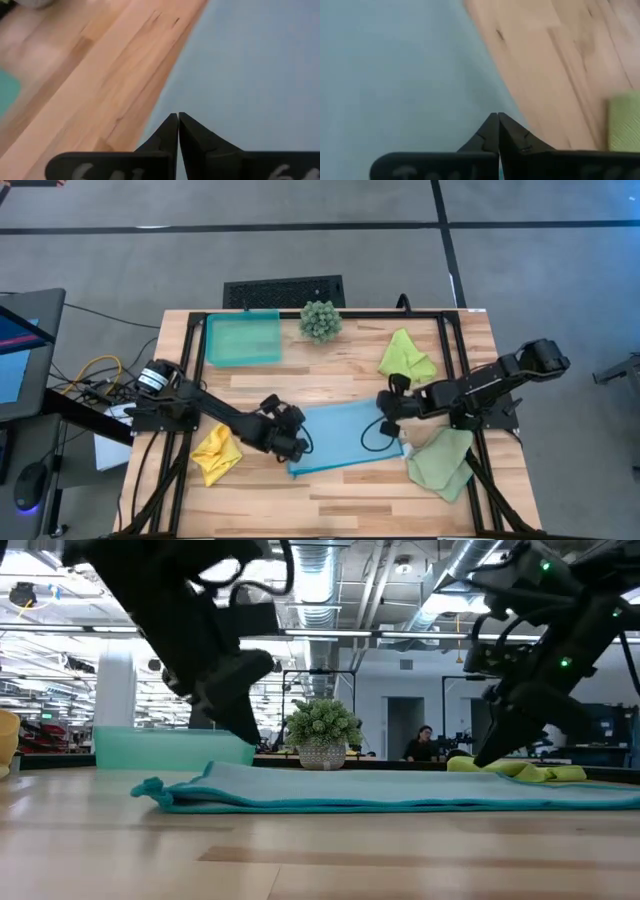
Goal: Fold microfiber towels
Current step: Fold the blue microfiber cloth
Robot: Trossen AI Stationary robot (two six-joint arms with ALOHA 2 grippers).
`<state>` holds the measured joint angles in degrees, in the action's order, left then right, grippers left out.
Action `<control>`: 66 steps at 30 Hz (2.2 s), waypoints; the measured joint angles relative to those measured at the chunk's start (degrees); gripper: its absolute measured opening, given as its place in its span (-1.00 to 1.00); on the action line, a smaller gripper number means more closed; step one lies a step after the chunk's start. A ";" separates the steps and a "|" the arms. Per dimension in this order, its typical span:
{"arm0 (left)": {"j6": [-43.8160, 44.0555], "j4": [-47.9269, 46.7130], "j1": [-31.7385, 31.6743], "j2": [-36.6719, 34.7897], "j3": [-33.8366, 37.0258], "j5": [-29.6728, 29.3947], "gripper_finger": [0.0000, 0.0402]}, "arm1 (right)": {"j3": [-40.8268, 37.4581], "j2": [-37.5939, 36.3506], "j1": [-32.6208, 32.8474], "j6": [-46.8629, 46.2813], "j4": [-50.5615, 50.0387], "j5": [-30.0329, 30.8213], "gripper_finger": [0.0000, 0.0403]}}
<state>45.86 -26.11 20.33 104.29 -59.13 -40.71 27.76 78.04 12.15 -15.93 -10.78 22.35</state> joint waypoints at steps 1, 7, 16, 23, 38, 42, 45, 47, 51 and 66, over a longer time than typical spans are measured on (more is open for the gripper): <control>-0.17 0.38 -0.77 0.00 0.66 0.49 -0.97 | 0.02 0.07 0.73 0.33 0.11 -0.55 -0.88; 3.32 2.55 -5.37 0.00 6.70 6.72 -0.97 | -1.15 0.09 3.71 0.96 1.55 -8.09 -0.91; 15.74 -9.16 0.56 -2.02 3.67 15.85 -0.97 | -5.83 0.11 -1.54 0.96 7.43 0.62 -0.92; 17.16 -10.37 5.71 -3.24 -0.99 6.91 -0.97 | -5.80 -2.30 0.20 5.78 9.89 4.42 -0.92; 9.33 4.64 5.18 -1.03 3.03 23.47 -0.97 | -5.11 3.34 -0.09 3.14 11.52 -2.51 -0.93; 0.14 11.12 7.15 -1.32 1.16 20.23 -0.97 | -2.86 0.37 0.20 5.15 5.97 9.47 -0.92; -4.55 12.98 7.86 -1.52 -0.50 16.69 -0.97 | -2.39 -1.66 2.08 6.32 6.11 6.73 -0.92; -6.24 14.49 7.89 -1.49 -0.72 13.22 -0.97 | -2.14 -2.01 3.67 6.35 8.14 1.29 -0.92; -4.71 12.62 6.21 -0.95 -0.72 13.60 -0.97 | -2.02 -0.31 7.00 5.52 14.85 -11.50 -0.91; -15.57 20.00 5.77 5.92 -4.34 30.06 -0.97 | 1.20 4.39 9.11 5.48 6.90 -0.83 -0.93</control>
<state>30.29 -6.11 26.10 110.21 -63.47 -10.65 28.96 82.43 21.26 -10.44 -3.88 21.52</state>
